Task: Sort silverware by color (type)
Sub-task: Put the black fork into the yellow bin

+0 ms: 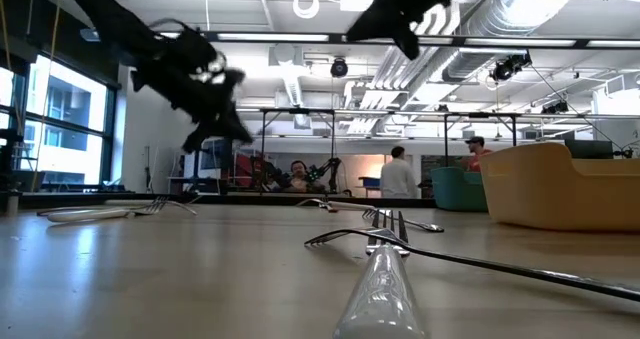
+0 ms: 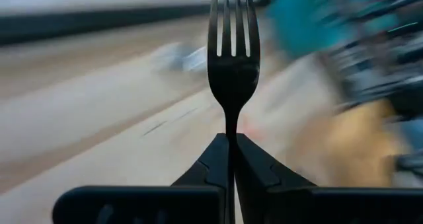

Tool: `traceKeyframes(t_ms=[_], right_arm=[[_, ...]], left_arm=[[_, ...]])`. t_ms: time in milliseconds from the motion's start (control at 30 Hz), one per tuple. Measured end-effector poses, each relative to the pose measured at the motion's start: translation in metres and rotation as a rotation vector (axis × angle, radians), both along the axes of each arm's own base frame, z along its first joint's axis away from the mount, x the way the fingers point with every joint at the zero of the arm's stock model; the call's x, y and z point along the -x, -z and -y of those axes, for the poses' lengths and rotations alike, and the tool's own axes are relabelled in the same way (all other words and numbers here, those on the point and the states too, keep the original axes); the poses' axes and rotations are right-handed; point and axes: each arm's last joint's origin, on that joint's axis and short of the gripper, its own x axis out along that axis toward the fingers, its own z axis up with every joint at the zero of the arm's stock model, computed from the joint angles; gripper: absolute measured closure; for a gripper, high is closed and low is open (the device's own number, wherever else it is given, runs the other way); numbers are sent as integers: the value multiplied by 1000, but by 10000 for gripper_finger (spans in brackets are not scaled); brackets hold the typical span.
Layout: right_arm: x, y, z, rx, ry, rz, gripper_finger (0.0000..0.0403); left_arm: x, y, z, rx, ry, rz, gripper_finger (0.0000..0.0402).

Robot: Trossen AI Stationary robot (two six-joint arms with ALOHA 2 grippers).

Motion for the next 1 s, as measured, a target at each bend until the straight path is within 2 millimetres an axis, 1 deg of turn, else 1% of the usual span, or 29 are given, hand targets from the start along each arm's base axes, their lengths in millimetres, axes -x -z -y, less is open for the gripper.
traceKeyframes(t_ms=[100,167,267,367,467,567,667,833,1000], right_arm=[[-22,3,-7,-34,1,128,388],[-35,6,-10,-62,16,216,369],[-49,10,-10,-114,74,318,327],[-57,15,-8,-147,146,372,284],[-65,19,-6,-144,168,435,255],[-70,21,-6,-129,162,476,244],[-75,22,-8,-129,155,478,244],[-86,14,-11,-89,145,473,255],[-95,19,-10,-73,149,442,267]], left_arm=[[-4,-19,18,-82,70,232,400],[-6,-30,29,-124,120,369,400],[-5,-44,42,-182,164,545,401],[-5,-59,53,-210,220,685,401],[-8,-63,61,-193,276,729,401],[-11,-66,69,-206,317,756,401],[-14,-66,73,-208,339,758,401],[-16,-67,78,-207,359,764,402],[-17,-67,81,-214,370,770,401]])
